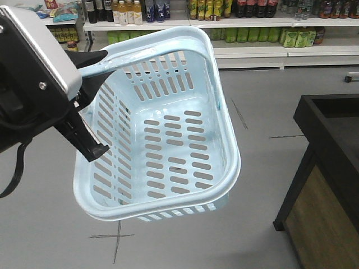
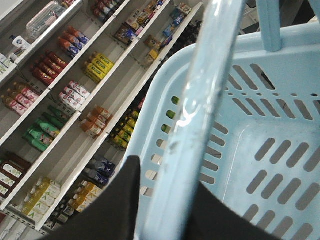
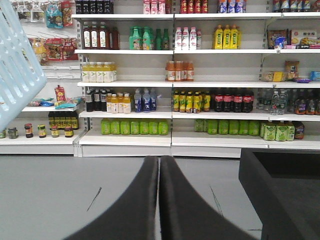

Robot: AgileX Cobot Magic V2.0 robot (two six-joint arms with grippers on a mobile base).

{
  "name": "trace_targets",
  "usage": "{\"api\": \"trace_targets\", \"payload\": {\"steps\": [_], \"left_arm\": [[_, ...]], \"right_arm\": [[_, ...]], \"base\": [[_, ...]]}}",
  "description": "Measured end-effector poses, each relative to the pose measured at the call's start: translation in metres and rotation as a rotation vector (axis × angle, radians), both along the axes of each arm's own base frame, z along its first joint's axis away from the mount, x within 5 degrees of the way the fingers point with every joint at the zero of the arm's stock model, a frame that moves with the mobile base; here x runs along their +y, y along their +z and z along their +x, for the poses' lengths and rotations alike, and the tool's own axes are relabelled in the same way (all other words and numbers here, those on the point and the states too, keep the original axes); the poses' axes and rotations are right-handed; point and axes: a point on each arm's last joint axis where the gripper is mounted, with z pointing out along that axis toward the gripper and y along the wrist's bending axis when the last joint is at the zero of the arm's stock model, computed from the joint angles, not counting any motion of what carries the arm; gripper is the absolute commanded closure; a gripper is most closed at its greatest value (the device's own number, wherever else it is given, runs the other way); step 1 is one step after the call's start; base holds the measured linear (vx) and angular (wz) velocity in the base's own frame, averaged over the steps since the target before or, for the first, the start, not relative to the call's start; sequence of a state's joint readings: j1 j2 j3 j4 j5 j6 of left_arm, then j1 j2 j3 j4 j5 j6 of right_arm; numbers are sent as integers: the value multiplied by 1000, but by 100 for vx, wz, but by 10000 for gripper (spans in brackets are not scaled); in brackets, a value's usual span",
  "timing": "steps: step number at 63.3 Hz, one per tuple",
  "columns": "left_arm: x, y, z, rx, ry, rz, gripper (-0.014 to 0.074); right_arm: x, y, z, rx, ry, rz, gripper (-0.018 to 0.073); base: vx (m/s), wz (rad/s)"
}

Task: Pick three apples into basket with both arms
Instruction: 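Drive the base along the aisle carrying the basket in the left gripper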

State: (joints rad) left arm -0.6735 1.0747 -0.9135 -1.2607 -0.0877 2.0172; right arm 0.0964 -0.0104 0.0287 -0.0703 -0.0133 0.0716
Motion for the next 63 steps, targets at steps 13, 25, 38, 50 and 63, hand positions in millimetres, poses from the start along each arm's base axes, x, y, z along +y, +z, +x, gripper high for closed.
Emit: {"api": "trace_targets", "payload": {"steps": [13, 25, 38, 50, 63], "left_arm": [[0, 0, 0, 0, 0, 0, 603], [0, 0, 0, 0, 0, 0, 603], [0, 0, 0, 0, 0, 1, 603], [0, 0, 0, 0, 0, 1, 603], [0, 0, 0, 0, 0, 1, 603]], "right_arm": [[0, 0, 0, 0, 0, 0, 568], [0, 0, 0, 0, 0, 0, 568], [0, 0, 0, 0, 0, 0, 568], [0, 0, 0, 0, 0, 0, 568], [0, 0, 0, 0, 0, 0, 568]], "base": [[11, 10], [12, 10], [11, 9], [9, 6], [7, 3]]}}
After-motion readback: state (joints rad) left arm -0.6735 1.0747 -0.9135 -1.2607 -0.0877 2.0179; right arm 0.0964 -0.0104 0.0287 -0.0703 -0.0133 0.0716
